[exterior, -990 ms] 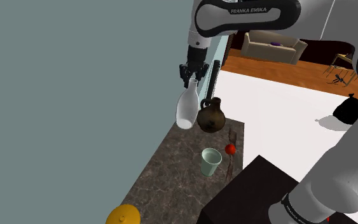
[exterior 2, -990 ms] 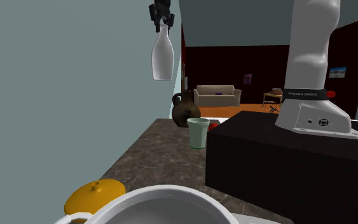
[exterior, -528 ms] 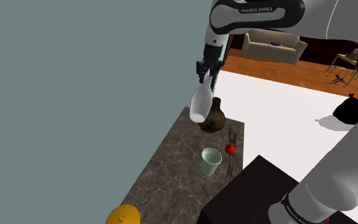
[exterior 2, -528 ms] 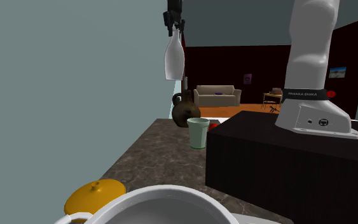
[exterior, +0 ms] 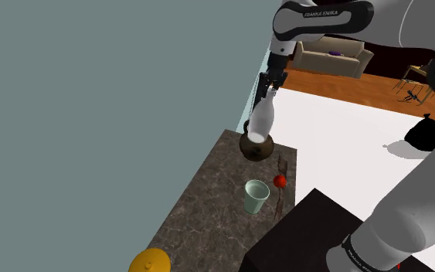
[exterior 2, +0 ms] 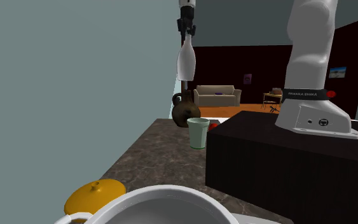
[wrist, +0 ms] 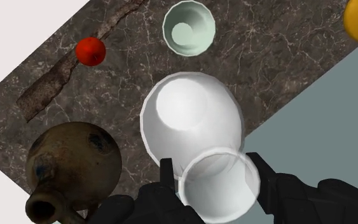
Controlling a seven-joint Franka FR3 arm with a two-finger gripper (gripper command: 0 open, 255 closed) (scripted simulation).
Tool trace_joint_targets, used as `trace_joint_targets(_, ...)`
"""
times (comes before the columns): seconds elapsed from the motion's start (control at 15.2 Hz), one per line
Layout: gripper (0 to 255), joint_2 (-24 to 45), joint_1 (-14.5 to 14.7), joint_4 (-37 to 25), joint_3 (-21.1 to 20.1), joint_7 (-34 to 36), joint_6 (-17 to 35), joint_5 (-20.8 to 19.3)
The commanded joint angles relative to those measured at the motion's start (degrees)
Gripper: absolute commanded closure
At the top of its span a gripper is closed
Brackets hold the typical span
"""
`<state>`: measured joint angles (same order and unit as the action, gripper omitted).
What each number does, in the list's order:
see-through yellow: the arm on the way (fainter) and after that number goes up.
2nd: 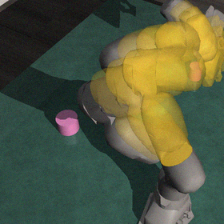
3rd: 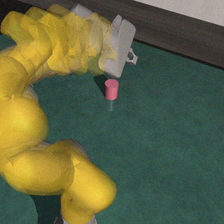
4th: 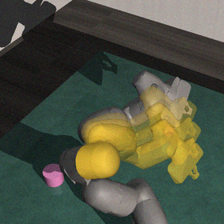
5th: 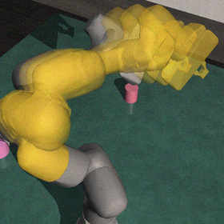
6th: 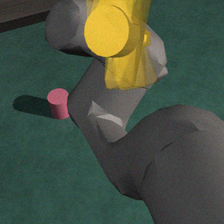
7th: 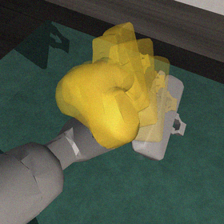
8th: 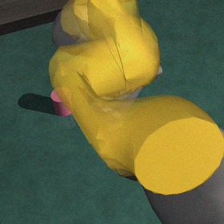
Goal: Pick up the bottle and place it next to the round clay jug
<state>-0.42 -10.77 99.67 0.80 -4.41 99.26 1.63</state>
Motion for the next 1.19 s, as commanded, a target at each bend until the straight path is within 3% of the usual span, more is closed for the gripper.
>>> trace_joint_targets(0.0, 255, 0.9, -1.3, -1.0, 1.3, -2.7, -0.1, 0.0)
trace_joint_targets(0.2, 255, 2.8, -3.7, -3.4, 3.7, -7.5, -0.8, 0.2)
trace_joint_targets(1.12, 255, 3.2, -3.7, 6.9, 3.6, -7.8, 9.9, 0.3)
